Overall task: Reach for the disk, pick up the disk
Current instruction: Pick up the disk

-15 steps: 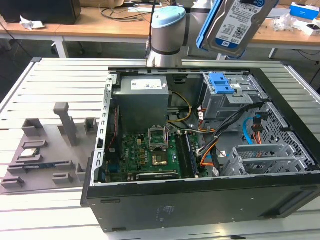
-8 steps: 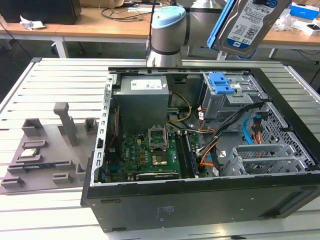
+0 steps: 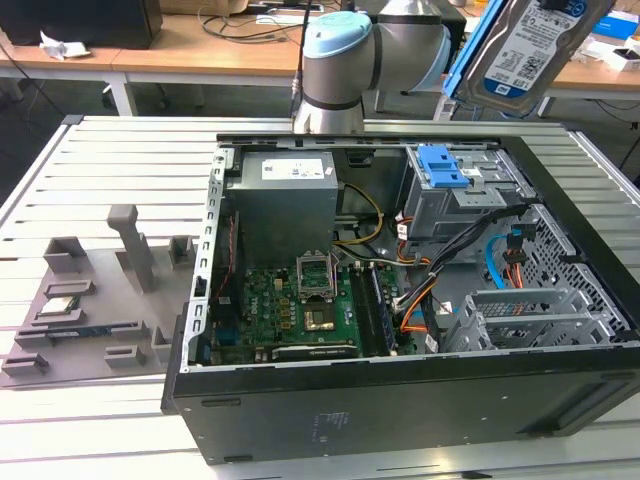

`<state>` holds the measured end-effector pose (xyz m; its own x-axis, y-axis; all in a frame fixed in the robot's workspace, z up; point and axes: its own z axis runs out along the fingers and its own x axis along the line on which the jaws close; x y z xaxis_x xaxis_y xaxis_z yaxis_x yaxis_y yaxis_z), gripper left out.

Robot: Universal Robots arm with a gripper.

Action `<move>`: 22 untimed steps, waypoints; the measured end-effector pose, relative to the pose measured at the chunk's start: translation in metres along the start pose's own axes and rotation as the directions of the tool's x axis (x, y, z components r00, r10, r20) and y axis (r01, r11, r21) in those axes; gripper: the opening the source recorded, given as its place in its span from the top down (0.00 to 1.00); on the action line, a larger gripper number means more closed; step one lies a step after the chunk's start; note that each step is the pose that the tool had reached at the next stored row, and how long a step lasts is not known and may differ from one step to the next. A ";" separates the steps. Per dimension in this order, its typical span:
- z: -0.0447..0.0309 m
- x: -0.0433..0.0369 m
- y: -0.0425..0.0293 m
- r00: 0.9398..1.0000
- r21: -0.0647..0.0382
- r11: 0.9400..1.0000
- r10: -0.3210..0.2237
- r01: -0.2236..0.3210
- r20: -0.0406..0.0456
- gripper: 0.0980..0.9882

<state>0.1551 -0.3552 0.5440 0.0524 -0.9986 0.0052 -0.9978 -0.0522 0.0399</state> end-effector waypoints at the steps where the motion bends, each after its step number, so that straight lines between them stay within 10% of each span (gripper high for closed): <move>1: -0.0001 0.0002 -0.0041 1.000 0.000 1.000 0.000 0.000 0.000 0.70; 22: -0.0003 0.0157 -0.0093 1.000 0.000 1.000 0.000 0.000 0.000 0.70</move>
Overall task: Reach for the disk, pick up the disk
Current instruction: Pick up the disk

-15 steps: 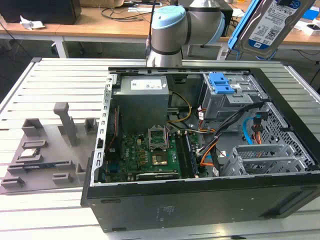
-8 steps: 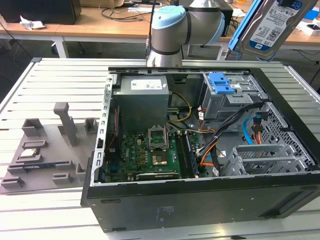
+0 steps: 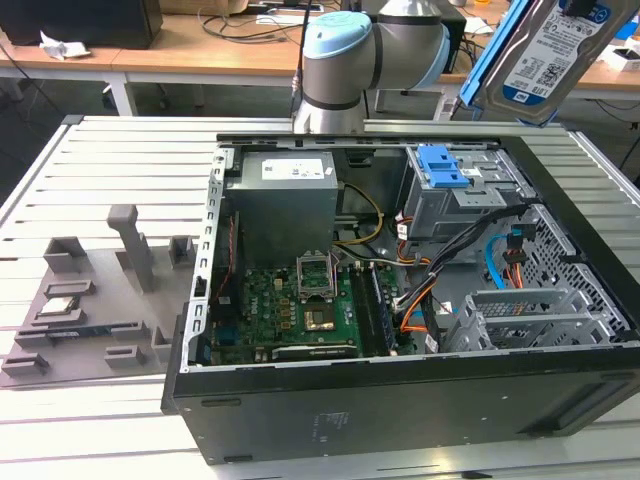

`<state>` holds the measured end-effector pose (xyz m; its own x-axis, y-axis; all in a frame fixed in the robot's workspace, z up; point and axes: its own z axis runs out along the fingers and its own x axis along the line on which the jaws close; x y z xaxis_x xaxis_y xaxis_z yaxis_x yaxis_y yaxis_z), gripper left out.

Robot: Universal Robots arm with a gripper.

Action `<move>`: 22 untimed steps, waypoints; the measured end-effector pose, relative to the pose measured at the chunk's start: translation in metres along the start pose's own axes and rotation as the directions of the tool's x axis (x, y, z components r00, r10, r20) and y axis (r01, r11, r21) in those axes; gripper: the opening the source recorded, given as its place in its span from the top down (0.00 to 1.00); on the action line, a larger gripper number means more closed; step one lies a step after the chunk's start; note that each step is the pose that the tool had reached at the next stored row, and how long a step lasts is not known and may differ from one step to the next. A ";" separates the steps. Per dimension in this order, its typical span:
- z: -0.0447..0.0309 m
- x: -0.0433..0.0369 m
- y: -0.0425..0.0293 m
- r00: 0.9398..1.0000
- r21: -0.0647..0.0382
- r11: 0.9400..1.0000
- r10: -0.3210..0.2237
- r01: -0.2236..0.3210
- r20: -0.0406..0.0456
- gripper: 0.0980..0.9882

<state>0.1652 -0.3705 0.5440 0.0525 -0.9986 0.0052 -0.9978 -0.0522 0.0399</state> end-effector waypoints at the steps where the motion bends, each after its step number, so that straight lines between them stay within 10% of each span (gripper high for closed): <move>1: 0.0000 0.0009 0.0001 1.000 0.000 1.000 0.000 0.000 0.000 0.70; 22: 0.0003 0.0209 0.0011 1.000 0.000 1.000 0.000 0.000 0.000 0.70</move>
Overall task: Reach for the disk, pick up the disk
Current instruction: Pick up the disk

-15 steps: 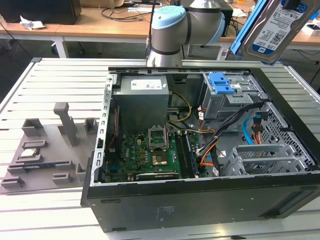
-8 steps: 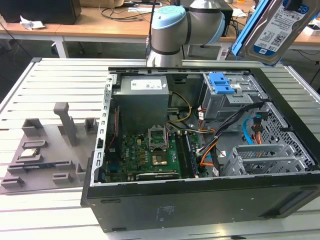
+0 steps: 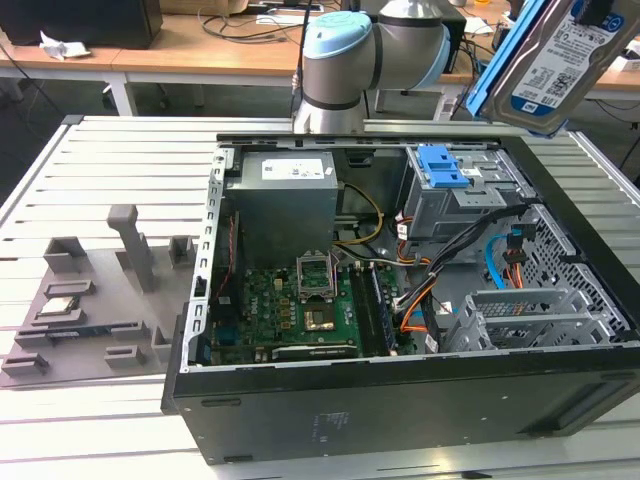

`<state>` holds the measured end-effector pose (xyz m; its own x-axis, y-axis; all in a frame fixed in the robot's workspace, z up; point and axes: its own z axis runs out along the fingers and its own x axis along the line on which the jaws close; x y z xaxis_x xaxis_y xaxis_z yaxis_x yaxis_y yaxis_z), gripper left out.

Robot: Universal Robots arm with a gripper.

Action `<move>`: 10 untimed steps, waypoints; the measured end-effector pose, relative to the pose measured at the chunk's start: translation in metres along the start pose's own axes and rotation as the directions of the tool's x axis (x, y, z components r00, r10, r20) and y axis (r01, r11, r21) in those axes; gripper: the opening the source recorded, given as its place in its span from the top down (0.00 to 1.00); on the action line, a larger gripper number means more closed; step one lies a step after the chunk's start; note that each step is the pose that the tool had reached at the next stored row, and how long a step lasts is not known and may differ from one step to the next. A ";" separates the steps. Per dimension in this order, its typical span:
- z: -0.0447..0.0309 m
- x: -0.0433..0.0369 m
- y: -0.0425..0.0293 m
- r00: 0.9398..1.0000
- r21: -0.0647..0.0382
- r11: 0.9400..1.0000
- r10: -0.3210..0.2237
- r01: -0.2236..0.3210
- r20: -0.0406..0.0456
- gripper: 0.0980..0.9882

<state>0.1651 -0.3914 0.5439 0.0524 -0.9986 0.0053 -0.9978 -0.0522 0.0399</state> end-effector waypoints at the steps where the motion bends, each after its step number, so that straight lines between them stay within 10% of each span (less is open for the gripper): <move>1: 0.0000 0.0011 0.0001 1.000 0.000 1.000 0.000 0.000 0.000 0.70; 10: 0.0004 0.0123 0.0006 1.000 0.000 1.000 0.000 0.000 -0.001 0.70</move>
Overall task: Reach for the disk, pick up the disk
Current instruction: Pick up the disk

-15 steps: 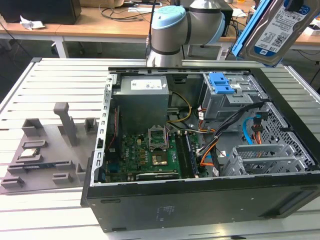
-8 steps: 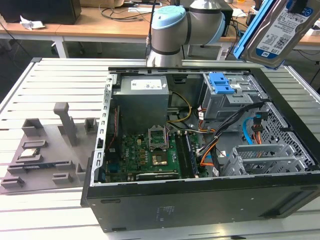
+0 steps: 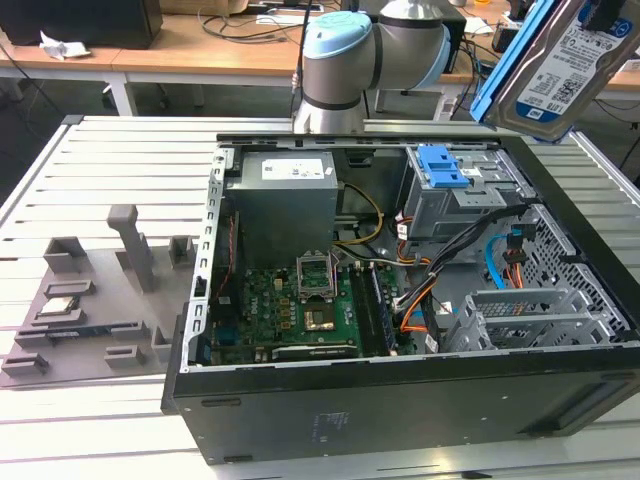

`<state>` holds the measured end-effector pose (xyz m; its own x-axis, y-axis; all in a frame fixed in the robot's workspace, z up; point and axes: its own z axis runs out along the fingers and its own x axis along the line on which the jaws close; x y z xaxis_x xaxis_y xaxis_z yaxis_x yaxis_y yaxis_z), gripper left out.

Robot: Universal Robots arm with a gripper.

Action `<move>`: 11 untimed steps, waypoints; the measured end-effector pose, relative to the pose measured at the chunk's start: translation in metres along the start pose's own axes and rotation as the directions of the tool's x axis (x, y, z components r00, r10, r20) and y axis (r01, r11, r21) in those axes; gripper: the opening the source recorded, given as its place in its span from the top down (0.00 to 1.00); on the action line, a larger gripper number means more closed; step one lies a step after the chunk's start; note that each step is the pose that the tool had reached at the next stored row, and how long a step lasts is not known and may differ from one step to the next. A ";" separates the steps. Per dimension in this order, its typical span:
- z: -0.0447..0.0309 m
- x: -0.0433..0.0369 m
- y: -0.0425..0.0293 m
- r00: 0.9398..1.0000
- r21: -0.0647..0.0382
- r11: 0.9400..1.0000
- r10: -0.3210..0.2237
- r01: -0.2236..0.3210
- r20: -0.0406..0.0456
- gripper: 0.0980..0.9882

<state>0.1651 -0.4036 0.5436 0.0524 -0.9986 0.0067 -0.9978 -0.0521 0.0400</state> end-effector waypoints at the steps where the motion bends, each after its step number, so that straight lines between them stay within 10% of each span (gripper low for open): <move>1: 0.0001 0.0014 0.0000 1.000 0.000 1.000 0.000 0.000 0.000 0.70; 11: 0.0003 0.0092 0.0004 1.000 0.000 1.000 0.000 0.000 -0.002 0.70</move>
<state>0.1652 -0.4128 0.5433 0.0524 -0.9986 0.0087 -0.9978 -0.0521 0.0401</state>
